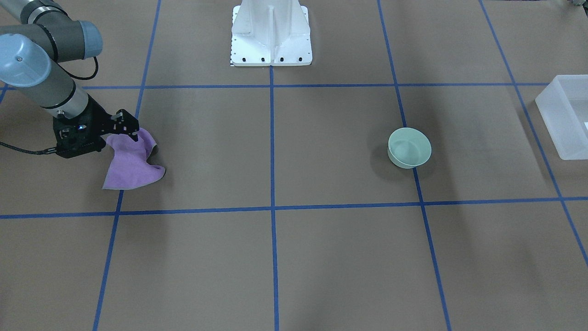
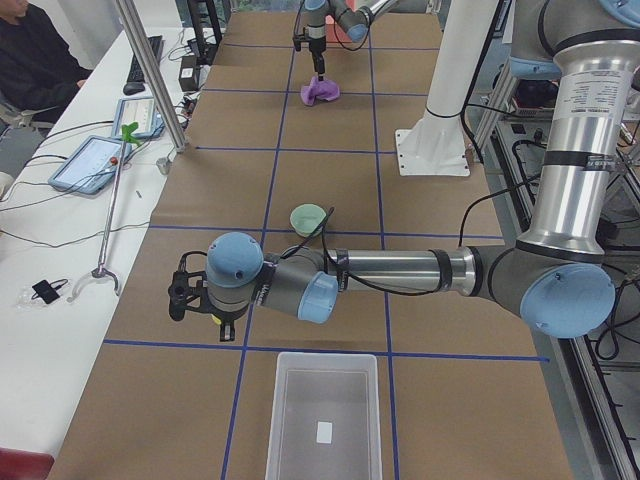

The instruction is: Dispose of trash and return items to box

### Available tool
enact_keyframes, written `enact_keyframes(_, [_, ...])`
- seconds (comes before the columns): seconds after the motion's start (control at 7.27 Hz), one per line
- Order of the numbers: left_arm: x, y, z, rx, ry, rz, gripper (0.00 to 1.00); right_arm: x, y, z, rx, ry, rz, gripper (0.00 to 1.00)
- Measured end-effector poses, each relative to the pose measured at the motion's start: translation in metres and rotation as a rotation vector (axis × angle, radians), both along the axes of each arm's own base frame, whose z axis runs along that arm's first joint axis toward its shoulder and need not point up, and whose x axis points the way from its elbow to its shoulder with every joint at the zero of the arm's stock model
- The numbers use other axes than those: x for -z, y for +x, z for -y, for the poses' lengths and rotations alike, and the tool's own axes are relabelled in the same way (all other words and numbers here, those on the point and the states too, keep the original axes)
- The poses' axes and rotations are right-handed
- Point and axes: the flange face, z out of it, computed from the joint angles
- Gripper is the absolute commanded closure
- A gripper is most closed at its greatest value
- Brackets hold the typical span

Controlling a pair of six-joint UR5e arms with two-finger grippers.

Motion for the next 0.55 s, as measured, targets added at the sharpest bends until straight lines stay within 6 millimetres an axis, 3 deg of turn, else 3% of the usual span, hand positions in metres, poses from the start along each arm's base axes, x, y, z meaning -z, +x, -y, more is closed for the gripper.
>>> enact_keyframes(0.28, [-0.025, -0.026, -0.009, -0.028, 0.029, 0.07, 1.0, -0.007, -0.018, 0.005, 0.016, -0.013, -0.013, 0.96])
enact_keyframes(0.55, [-0.052, -0.041, -0.018, -0.06, 0.041, 0.112, 1.0, -0.014, -0.024, 0.008, 0.022, -0.022, -0.023, 1.0])
